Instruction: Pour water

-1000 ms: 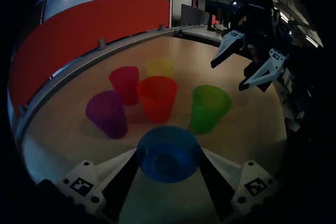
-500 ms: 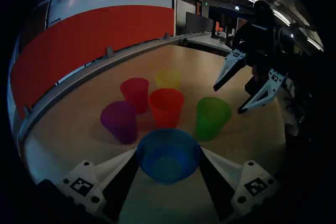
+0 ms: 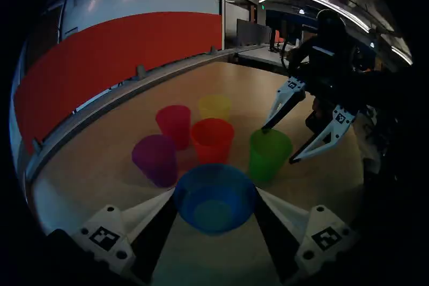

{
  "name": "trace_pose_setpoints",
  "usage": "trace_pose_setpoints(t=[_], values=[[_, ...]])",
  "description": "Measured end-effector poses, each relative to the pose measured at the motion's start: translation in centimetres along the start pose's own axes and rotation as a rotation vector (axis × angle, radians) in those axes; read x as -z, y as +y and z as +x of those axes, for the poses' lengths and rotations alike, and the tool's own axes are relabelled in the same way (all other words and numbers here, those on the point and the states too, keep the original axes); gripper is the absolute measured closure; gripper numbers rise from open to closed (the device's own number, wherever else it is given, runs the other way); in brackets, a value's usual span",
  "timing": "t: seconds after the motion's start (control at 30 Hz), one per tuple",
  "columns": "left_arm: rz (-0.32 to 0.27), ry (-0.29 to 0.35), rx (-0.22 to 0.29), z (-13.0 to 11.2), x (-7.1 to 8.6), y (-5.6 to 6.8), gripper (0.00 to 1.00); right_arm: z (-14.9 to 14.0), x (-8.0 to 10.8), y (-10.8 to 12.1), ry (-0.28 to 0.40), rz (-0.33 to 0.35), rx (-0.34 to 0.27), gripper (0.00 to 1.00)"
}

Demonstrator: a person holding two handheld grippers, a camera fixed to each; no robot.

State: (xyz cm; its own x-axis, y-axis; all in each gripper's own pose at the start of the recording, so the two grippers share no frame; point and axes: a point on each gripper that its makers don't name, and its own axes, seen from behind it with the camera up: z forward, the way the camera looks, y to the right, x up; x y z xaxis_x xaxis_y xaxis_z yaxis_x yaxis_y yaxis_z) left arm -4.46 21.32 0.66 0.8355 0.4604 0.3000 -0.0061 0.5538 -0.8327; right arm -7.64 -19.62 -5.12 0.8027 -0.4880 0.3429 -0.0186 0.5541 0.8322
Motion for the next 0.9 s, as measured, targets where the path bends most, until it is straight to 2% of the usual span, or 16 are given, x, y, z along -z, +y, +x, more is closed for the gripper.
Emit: trace_pose_setpoints(t=[0.47, 0.57, 0.9], values=[[0.015, 0.011, 0.011, 0.1, 0.8, -0.5, 0.11, 0.2, -2.5, 0.1, -0.009, 0.001, 0.0, 0.01], [0.016, 0.014, 0.013, 0.1, 0.9, -0.5, 0.11, 0.2, -2.5, 0.4, -0.006, -0.01, 0.0, 0.08], [0.021, 0.048, 0.019, 1.0, 1.4, -0.3, 0.11, 1.8, -0.9, 1.1, 0.035, -0.034, -0.005, 0.08]])
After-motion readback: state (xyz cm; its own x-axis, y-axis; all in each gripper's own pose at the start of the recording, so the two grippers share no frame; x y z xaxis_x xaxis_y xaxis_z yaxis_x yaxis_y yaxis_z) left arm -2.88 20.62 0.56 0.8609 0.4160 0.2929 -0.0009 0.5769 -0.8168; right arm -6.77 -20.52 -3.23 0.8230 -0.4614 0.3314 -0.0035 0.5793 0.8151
